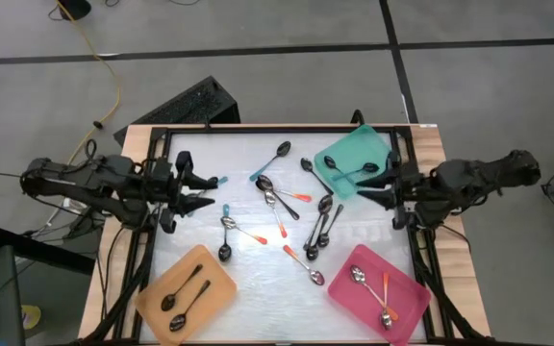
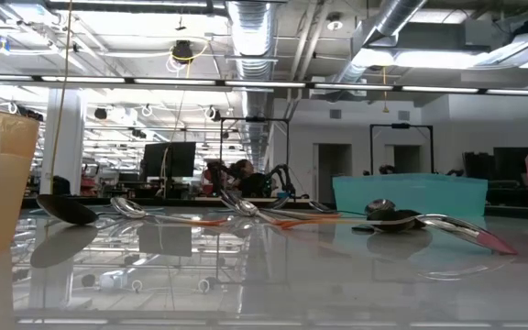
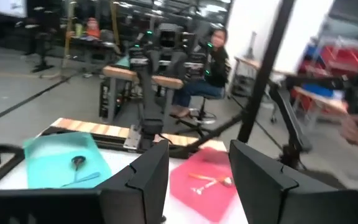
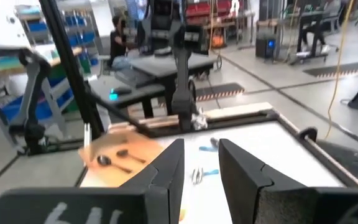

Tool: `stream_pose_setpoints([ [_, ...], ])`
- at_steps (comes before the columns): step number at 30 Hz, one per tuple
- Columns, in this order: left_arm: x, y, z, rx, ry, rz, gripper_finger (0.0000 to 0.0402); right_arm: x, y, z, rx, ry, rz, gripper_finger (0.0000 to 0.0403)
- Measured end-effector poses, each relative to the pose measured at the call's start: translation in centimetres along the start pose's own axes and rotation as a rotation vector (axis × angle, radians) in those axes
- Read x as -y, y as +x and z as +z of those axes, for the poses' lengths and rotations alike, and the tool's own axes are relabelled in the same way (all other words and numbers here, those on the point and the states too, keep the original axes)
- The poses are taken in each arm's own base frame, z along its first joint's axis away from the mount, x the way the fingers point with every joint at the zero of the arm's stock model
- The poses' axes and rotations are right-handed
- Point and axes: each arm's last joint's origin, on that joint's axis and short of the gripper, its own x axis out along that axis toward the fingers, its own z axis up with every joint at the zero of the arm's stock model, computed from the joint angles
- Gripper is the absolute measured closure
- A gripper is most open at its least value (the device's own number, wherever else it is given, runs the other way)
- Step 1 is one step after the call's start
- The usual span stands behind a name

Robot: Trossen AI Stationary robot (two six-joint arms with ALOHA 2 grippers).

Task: Sort silverware by color (type)
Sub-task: Put the blue spoon into the blue bin

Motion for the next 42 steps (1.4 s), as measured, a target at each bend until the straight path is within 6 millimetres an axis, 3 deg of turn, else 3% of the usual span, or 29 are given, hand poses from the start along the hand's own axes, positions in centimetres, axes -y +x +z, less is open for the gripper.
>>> stream_pose_setpoints([
  [3, 0.0, 0.1, 0.0, 0.002, 0.023, -0.001, 0.0249, -0.3, 1.1, -1.0, -0.011, -0.003, -0.002, 0.0285],
  [6, 0.2, 0.1, 0.6, 0.062, -0.032, -0.022, 0.0249, -0.7, 1.8, -0.8, 0.030, 0.024, 0.009, 0.0285],
  [12, 0.5, -0.1, 1.7, 0.171, -0.070, -0.083, 0.0249, -1.3, 0.8, 1.0, 0.110, 0.053, 0.071, 0.0285],
  [25, 0.2, 0.1, 1.6, 0.178, -0.077, 0.019, 0.0249, -2.0, 0.2, 0.7, 0.080, 0.034, 0.131, 0.0285],
  [42, 0.1, 0.1, 1.6, 0.187, -0.127, 0.049, 0.0249, -2.3, 2.2, -0.1, 0.041, 0.001, 0.042, 0.0285],
])
